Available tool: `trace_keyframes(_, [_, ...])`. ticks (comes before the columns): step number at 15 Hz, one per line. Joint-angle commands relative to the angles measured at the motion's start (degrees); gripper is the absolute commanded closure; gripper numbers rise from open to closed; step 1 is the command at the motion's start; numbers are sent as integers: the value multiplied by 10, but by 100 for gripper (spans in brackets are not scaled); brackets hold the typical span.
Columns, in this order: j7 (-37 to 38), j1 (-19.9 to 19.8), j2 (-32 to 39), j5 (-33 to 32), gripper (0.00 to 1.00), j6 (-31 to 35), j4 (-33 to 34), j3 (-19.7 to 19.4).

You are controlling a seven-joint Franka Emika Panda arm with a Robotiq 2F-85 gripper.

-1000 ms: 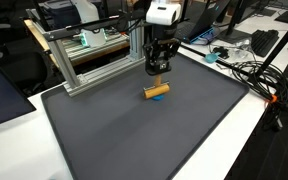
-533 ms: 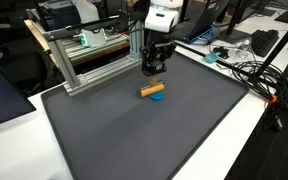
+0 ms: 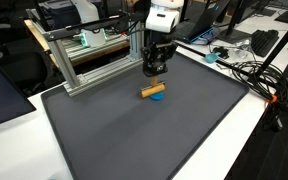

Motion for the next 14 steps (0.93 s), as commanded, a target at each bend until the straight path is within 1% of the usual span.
trace_keyframes(1, [-17,-12,29,19,78,29,13,8])
trace_keyframes(7, [-30,-22,39,34,78,60,11,9])
trace_keyframes(14, [-34,-21,46,36,78,74,11,11])
